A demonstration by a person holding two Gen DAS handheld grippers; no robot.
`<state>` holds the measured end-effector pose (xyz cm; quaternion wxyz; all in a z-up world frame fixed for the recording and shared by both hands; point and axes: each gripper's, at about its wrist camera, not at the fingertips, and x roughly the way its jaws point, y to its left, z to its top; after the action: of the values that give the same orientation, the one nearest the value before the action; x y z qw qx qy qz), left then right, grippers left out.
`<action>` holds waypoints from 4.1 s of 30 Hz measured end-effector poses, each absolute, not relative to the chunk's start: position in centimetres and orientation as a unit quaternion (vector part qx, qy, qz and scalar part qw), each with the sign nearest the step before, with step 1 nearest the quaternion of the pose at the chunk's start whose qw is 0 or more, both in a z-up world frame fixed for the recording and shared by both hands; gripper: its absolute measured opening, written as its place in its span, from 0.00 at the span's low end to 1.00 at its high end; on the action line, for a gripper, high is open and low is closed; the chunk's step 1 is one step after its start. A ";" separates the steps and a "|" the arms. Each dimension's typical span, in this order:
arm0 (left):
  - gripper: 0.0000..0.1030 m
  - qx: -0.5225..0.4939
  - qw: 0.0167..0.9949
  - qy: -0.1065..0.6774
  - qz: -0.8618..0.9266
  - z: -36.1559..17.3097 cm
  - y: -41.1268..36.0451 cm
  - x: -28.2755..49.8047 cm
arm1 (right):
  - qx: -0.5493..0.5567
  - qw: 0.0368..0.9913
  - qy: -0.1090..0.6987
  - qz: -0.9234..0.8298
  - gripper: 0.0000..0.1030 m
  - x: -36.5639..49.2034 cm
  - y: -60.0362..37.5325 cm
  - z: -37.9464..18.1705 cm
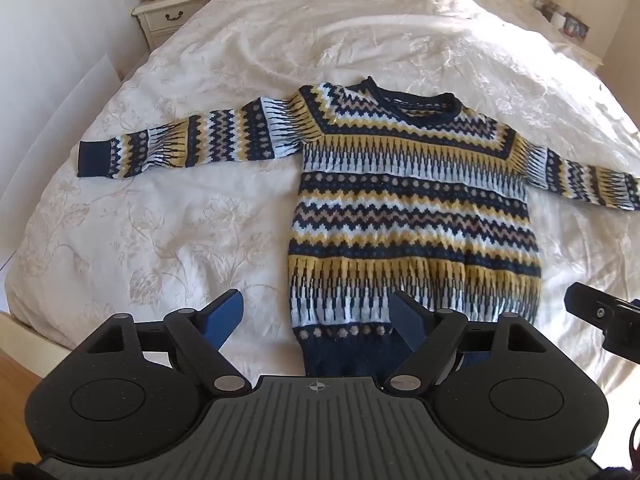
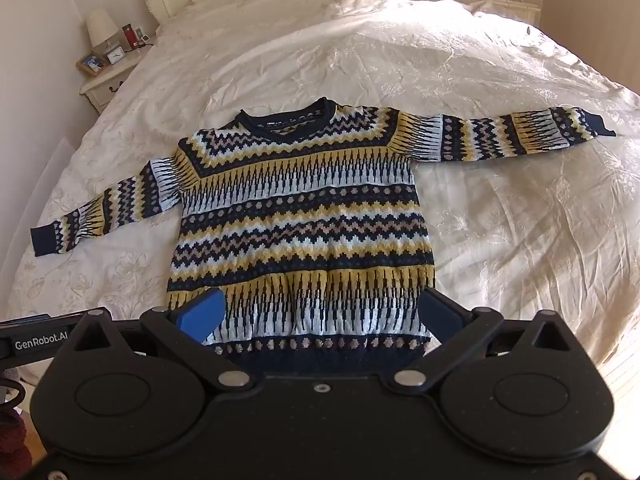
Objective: Fold small clothes
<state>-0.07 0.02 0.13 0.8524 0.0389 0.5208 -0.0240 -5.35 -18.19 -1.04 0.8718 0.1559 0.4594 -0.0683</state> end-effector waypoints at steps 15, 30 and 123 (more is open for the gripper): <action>0.77 0.042 0.853 0.520 -0.027 0.3 -0.3 -0.8 | 0.166 0.867 0.467 -0.054 0.99 -5.1 -17.6 -0.9; 0.77 0.042 0.851 0.522 -0.027 0.1 -0.2 -0.6 | 0.166 0.867 0.468 -0.052 0.99 -4.8 -17.4 -0.9; 0.62 0.014 0.824 0.566 0.006 -5.3 -19.7 12.4 | 0.355 0.794 0.432 -0.238 0.70 7.1 -69.0 -19.1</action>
<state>12.36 -19.72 -5.33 0.8239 0.0143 0.5665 0.0057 7.05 -69.01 -19.12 0.7938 0.3550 0.4324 -0.2384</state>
